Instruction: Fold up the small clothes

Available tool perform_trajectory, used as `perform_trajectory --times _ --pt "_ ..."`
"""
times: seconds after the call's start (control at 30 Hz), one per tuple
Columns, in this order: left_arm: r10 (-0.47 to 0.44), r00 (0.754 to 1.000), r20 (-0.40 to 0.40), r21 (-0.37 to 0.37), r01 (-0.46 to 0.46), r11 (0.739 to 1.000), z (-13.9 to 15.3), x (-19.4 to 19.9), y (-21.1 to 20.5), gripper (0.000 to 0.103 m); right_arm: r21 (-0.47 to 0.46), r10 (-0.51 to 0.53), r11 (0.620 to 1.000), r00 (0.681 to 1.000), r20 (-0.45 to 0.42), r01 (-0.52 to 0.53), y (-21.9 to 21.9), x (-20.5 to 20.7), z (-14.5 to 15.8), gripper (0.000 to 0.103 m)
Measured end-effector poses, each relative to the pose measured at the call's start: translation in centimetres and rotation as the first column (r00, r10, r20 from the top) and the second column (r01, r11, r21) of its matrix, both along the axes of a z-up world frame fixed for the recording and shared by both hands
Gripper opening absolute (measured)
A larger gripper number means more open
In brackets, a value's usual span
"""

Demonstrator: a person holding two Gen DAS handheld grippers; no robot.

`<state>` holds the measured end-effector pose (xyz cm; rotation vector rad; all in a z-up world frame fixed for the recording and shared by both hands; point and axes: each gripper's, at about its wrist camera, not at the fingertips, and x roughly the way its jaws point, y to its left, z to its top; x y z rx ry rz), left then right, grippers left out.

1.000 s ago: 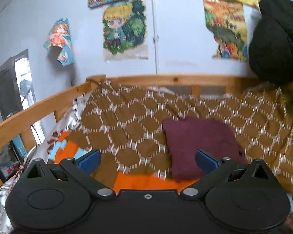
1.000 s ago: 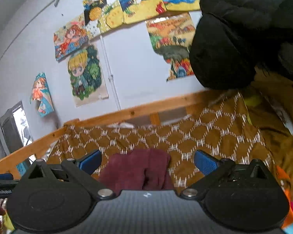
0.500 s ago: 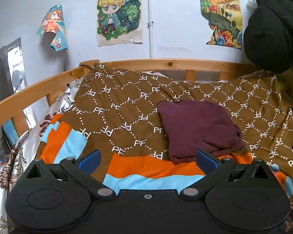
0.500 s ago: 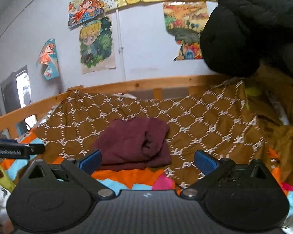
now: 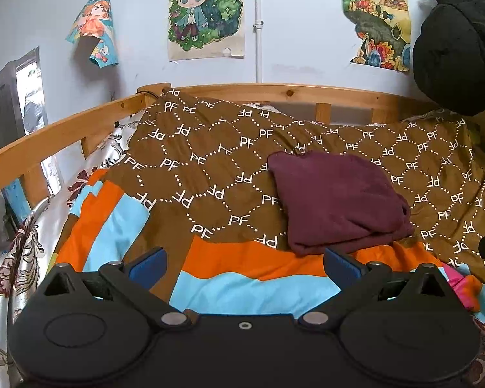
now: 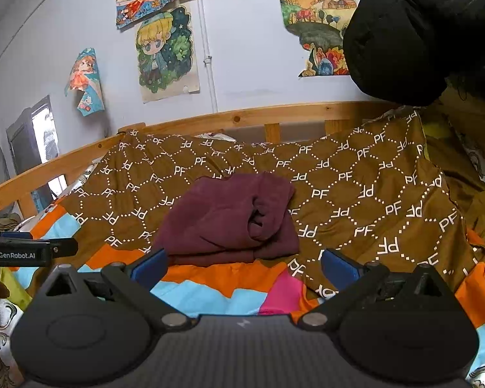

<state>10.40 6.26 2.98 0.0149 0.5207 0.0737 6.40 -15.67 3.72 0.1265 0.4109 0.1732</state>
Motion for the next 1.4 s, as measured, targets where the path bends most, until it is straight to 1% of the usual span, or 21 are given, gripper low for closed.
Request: perform_trajectory --times 0.47,1.4 --pt "-0.004 1.0 0.002 0.018 0.004 1.0 -0.08 -0.15 -0.38 0.102 0.007 -0.008 1.0 1.0 -0.008 0.008 -0.33 0.24 -0.1 0.103" --pt "-0.005 1.0 -0.003 0.017 0.005 1.0 -0.15 -0.12 -0.34 0.102 0.007 -0.008 1.0 1.0 -0.008 0.008 -0.43 0.27 -0.11 0.103"
